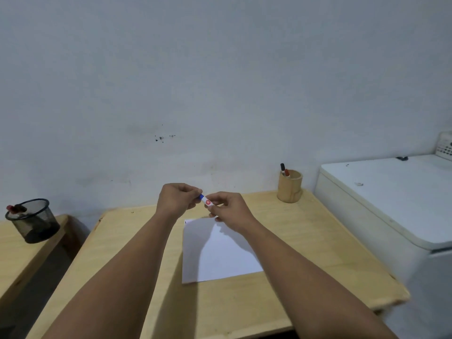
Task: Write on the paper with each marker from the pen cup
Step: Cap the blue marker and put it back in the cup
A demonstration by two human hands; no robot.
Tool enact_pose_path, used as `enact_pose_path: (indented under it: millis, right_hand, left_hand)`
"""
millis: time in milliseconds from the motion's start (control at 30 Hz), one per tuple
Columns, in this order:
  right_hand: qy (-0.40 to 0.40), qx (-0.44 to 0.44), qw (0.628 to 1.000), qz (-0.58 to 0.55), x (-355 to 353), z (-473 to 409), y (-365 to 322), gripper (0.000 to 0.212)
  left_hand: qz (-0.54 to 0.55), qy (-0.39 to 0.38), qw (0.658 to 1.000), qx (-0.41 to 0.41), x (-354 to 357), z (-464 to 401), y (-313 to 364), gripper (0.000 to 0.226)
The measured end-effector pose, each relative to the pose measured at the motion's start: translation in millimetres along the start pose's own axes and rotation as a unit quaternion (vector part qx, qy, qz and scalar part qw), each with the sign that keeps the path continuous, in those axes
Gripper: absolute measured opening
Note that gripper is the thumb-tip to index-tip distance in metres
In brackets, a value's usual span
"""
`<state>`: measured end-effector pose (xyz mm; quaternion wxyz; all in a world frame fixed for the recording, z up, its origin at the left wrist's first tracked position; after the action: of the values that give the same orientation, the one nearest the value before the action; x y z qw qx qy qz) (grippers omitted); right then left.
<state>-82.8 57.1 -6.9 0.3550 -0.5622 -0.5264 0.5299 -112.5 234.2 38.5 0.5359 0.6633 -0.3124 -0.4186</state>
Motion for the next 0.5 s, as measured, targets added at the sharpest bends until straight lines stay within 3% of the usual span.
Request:
enact_pose_path:
  millis: [167,267,400,500]
  right_hand:
    - [0.050,-0.002,0.999,-0.008,-38.8,-2.6,-0.5,0.012]
    - [0.096,-0.004,0.995,-0.002,-84.8,-15.8,1.4,0.013]
    - [0.238,-0.048,0.969,0.050,-163.4,-59.4,-11.7,0.020]
    - [0.318,-0.059,0.946,0.038,-215.9,-87.0,-21.5,0.012]
  left_hand:
    - [-0.004,-0.011,1.000,0.007,46.0,-0.5,19.7,0.010]
    - [0.007,-0.065,0.997,0.029,93.4,0.3,44.4,0.017]
    - [0.058,-0.081,0.995,0.024,161.8,-0.4,58.3,0.039]
    - [-0.026,-0.081,0.995,0.059,208.6,-7.6,41.0,0.057]
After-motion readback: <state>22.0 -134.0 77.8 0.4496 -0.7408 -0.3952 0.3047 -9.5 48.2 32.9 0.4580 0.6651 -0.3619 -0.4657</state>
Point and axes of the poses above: each hand's wrist, its own z-axis away from the middle knuckle, its own x-axis out of the palm, y = z × x, the point moved 2 cm from there along -z, towards the middle knuckle, and after that the axes turned 9 degrees about y, right-handed, at the moved point
